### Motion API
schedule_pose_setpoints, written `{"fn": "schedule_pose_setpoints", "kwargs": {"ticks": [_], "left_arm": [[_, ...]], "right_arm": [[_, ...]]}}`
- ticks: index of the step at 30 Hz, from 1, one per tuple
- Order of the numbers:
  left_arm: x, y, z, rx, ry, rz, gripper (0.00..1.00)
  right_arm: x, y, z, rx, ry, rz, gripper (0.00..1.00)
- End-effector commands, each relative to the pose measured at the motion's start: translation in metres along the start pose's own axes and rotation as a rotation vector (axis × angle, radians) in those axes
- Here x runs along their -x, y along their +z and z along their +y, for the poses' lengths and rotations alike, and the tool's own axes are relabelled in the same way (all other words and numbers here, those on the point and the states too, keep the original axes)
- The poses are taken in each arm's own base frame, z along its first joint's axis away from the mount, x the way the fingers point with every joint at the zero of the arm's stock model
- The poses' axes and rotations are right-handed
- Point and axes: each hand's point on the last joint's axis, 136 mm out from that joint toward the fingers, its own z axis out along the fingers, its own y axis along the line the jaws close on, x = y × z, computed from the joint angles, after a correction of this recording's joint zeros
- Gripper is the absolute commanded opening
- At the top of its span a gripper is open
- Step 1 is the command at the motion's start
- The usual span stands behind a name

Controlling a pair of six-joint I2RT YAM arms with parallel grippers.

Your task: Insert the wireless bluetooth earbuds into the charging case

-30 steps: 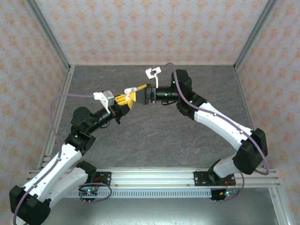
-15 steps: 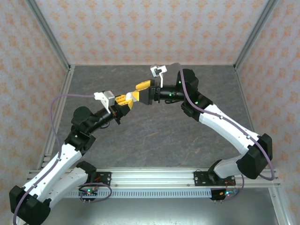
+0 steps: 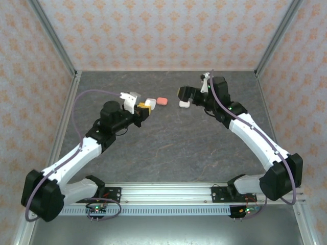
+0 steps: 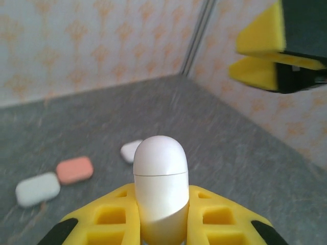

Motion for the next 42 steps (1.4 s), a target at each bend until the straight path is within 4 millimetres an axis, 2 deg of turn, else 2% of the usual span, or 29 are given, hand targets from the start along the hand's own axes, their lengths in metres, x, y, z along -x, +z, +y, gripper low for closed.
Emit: {"fn": "schedule_pose_setpoints", "kwargs": {"ticks": [1, 6, 12, 15, 19, 25, 29, 36, 42], "left_arm": [[-0.003, 0.016, 0.019, 0.085, -0.028, 0.057, 0.0], [-0.031, 0.05, 0.041, 0.125, -0.119, 0.172, 0.0], [-0.071, 0.08, 0.06, 0.169, -0.234, 0.331, 0.0], [-0.09, 0.092, 0.063, 0.156, -0.296, 0.391, 0.0], [-0.116, 0.11, 0.063, 0.133, -0.384, 0.465, 0.06], [-0.143, 0.13, 0.062, 0.089, -0.479, 0.522, 0.1], [-0.149, 0.131, 0.064, 0.094, -0.488, 0.531, 0.17], [-0.154, 0.123, 0.072, 0.131, -0.464, 0.543, 0.42], [-0.13, 0.105, 0.082, 0.178, -0.414, 0.481, 0.56]], "right_arm": [[-0.01, -0.002, -0.032, -0.13, 0.042, -0.009, 0.99], [-0.032, 0.006, -0.054, -0.202, 0.032, 0.057, 0.99], [-0.043, 0.012, -0.061, -0.221, 0.017, 0.098, 0.99], [-0.047, 0.016, -0.063, -0.225, 0.019, 0.114, 0.99], [-0.052, 0.02, -0.064, -0.222, 0.021, 0.134, 0.99], [-0.057, 0.022, -0.068, -0.236, 0.022, 0.147, 0.99], [-0.058, 0.022, -0.07, -0.247, 0.015, 0.152, 0.99], [-0.056, 0.025, -0.069, -0.246, 0.011, 0.153, 0.99], [-0.04, 0.017, -0.071, -0.279, -0.038, 0.112, 0.99]]}}
